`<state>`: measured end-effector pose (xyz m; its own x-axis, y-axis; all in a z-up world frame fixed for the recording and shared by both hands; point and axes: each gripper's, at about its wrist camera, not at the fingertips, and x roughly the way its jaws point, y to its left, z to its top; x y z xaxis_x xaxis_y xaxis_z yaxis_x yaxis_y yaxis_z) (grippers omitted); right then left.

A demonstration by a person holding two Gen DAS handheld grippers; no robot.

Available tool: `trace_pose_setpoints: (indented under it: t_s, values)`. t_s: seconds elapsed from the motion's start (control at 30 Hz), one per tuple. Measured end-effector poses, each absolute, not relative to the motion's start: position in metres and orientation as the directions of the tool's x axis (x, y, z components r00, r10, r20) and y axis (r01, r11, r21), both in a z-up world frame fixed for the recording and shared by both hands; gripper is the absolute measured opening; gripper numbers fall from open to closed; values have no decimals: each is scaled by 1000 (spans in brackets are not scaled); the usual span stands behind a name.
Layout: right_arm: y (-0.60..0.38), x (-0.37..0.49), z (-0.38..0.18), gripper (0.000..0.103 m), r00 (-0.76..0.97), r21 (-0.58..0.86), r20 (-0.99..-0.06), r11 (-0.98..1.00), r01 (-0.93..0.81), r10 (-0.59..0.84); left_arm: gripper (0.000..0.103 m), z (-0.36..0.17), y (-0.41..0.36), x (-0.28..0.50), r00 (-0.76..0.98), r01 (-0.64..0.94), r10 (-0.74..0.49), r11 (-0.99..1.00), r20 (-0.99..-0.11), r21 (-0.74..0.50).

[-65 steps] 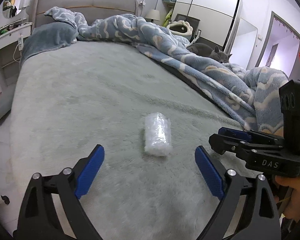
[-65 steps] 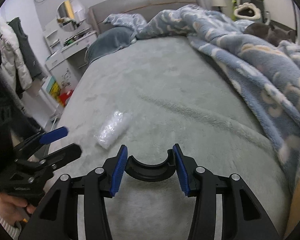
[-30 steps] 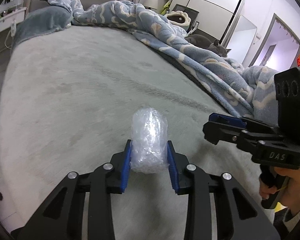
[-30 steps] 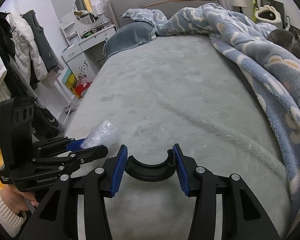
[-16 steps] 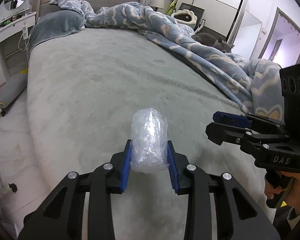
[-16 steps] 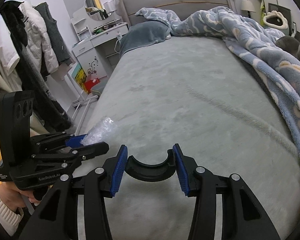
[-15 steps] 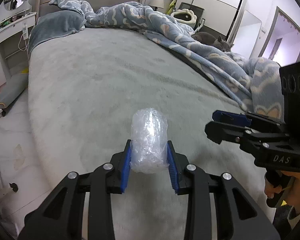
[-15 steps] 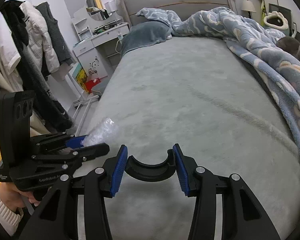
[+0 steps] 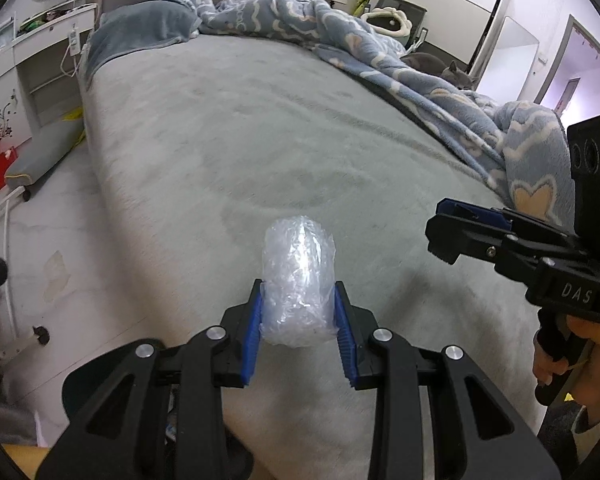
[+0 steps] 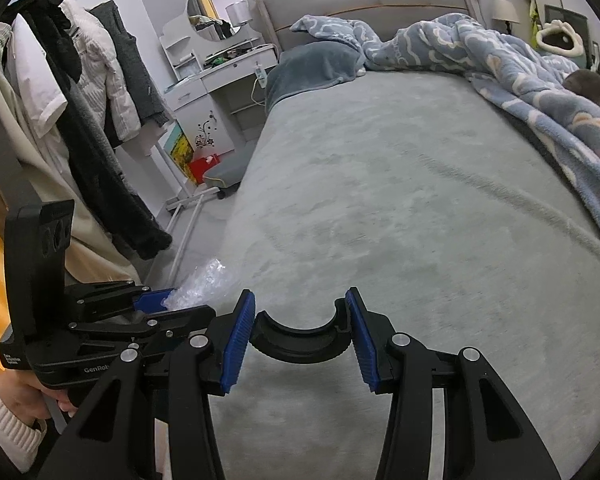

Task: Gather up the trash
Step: 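Drop the clear wrapper into the bin with the left gripper while the right carries the clip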

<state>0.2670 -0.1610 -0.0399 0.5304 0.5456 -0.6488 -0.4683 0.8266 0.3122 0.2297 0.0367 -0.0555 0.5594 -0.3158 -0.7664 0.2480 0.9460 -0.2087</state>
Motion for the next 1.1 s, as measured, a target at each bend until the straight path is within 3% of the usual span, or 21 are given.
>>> trace_pose_setpoints:
  t_s: [0.57,1.1]
  values:
    - [-75,254,-45,47,455,320,-662,773,-547,596,36,-79,127,204,542,92,-223,974,-810,-207]
    - [14,246,-59,47,361,307,-693,709,-635,624,36,-153,216,184,345,-83,-189,970,-919,-230]
